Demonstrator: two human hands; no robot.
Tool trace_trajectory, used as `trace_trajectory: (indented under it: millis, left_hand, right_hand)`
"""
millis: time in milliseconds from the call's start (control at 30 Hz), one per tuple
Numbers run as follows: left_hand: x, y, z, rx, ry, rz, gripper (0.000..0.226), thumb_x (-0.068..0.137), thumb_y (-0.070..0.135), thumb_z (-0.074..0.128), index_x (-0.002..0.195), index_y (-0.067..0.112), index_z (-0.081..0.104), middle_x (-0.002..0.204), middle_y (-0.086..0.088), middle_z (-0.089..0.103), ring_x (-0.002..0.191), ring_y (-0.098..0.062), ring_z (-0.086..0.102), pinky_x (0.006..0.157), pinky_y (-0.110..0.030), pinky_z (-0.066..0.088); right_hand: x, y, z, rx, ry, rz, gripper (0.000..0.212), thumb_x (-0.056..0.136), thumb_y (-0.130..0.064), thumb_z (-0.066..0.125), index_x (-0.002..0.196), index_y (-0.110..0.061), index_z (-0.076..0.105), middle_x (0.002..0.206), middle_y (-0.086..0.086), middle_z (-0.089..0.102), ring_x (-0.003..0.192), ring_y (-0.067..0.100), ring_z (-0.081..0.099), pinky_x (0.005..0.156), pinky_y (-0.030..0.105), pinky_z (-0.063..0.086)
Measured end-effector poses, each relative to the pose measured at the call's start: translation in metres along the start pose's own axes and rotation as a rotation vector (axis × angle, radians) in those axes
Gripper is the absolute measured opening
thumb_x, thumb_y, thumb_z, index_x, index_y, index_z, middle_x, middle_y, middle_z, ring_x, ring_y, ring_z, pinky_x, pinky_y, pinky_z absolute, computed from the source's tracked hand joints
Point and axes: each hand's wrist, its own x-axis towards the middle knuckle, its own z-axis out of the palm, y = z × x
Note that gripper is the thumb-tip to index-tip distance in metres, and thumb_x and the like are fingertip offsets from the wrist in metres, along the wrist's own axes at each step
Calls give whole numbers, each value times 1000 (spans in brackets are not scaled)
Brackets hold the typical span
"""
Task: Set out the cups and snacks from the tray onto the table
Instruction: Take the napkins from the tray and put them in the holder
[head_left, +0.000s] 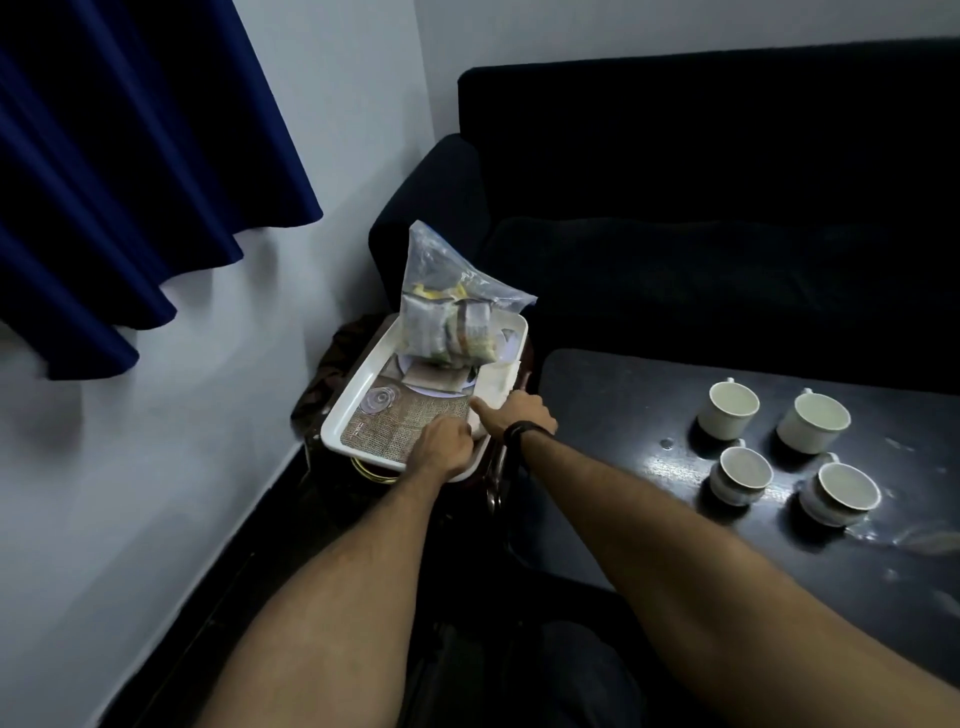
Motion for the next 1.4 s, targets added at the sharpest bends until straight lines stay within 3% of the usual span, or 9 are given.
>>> trace_trajectory:
  millis: [167,400,567,667,767,967,1067,1267,1400]
  left_hand:
    - [3,1,4,-75,-19,20,36,98,28,44,89,2,65,109,-22,64,102,-37,62,87,-45,50]
    - [-7,41,3,-345,94,-36,44,91,52,46,93,16,71,103,-13,71,102,-33,63,88,-42,52]
    - [-9,106,3,-755,28,-101,53,86,54,65,104,5,70,102,-15,73,102,-31,67,85,-36,53]
    - [-15,143,5,-1152,-16,-196,57,78,39,78,121,6,64,114,-13,71,106,-28,68,98,-45,53]
    - [-23,177,11,-1343,-17,-223,42,79,20,79,115,4,67,110,-14,73,98,-27,70,91,-39,56]
    - [-51,246,25,-1368,-93,-241,19,71,12,83,82,6,69,84,-12,73,65,-21,67,58,-27,53]
    - [-66,279,36,-1389,-111,-237,26,66,11,86,84,5,68,83,-12,71,62,-20,65,56,-27,52]
    - [-79,329,54,-1412,-24,-215,18,72,0,79,86,6,69,86,-12,69,81,-25,65,81,-40,56]
    - [-95,367,76,-1315,-142,-147,15,80,-6,72,81,8,66,74,-5,65,58,-13,61,47,-21,53]
  right_hand:
    - [1,5,-8,175,42,53,36,75,-28,61,108,-12,67,112,11,66,101,32,65,87,40,54]
    - [6,29,-63,510,59,-2,9,79,-23,63,80,-14,67,92,8,67,87,26,64,73,33,53]
    - [0,60,-118,608,-48,-90,25,83,-17,72,104,-3,70,98,8,65,95,22,63,82,37,56]
    - [-10,78,-148,716,-72,-85,32,85,-11,72,111,5,67,106,20,68,103,36,66,96,54,52]
    - [-20,100,-175,792,-98,-56,31,85,-8,70,115,2,67,107,24,68,98,38,66,98,57,50]
    - [-37,155,-225,1050,1,7,25,83,-8,74,107,-3,67,91,10,65,78,22,66,65,32,57]
    - [-45,189,-247,1106,71,30,28,85,-6,71,113,-1,67,97,10,63,83,21,62,67,32,53]
    - [-69,271,-299,1059,74,-10,34,88,-1,68,121,1,62,99,11,63,75,18,63,53,28,59]
    - [-85,322,-326,1085,99,17,28,83,-8,74,110,-8,66,87,2,67,73,13,65,53,23,59]
